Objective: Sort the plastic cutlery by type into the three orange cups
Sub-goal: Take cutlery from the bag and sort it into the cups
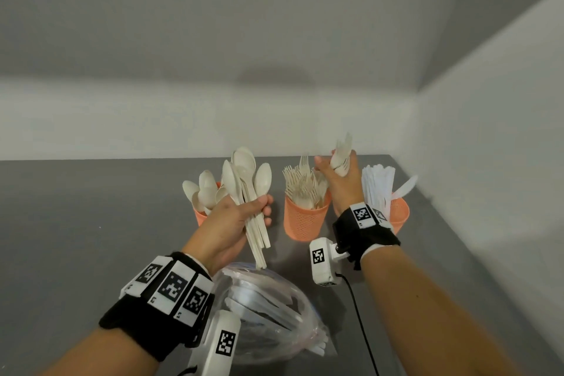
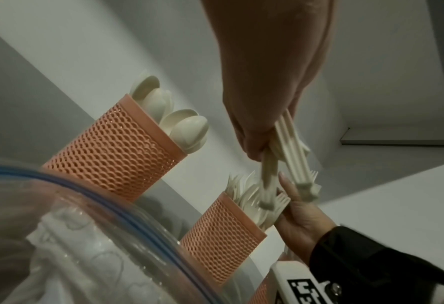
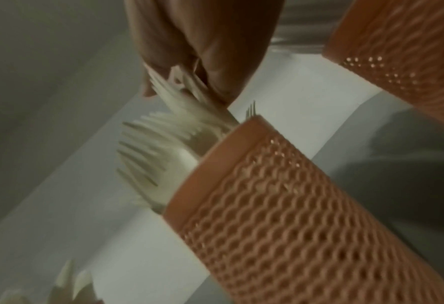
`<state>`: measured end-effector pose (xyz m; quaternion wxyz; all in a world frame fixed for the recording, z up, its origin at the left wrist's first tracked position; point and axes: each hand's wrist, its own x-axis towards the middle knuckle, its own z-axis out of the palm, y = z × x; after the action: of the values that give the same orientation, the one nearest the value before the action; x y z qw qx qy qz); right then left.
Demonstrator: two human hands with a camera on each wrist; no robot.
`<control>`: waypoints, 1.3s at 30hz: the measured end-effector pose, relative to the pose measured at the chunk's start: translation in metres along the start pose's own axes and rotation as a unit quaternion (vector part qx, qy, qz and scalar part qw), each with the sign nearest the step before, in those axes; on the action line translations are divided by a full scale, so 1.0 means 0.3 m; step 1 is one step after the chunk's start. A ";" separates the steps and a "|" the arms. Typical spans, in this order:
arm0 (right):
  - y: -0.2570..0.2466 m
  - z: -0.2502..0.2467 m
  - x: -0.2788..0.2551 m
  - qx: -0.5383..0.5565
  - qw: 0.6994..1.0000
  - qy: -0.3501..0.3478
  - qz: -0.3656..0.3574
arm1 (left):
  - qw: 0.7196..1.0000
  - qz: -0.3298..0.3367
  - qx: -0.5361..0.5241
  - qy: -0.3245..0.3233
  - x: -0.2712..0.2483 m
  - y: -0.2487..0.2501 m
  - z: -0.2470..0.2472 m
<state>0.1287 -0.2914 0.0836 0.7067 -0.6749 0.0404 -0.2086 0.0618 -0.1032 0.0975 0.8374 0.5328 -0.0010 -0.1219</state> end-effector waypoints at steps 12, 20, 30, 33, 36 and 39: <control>0.073 -0.015 0.022 -0.230 0.968 -0.094 -0.033 | 0.997 0.015 0.002 -0.069 -0.006 0.009 -0.014; -0.154 0.058 -0.152 -0.177 0.944 -0.221 -0.172 | 0.996 0.076 0.054 0.013 0.008 0.012 -0.002; -0.118 0.211 -0.215 0.001 0.968 -0.219 0.124 | 0.969 0.034 0.234 -0.068 -0.013 0.079 0.029; -0.140 0.181 -0.176 0.110 0.967 -0.173 0.150 | 0.954 0.153 0.243 0.091 -0.001 0.172 -0.076; -0.138 0.175 -0.141 0.150 0.971 -0.126 0.138 | 0.949 0.155 0.212 0.177 0.042 0.170 -0.253; -0.097 0.213 -0.134 0.139 0.976 -0.105 0.132 | 0.959 0.069 0.251 0.110 0.083 0.080 -0.371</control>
<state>0.1067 -0.2174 0.1081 0.8150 -0.5772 0.0254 -0.0446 0.1056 0.0007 0.0675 0.6778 0.7349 0.0235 -0.0006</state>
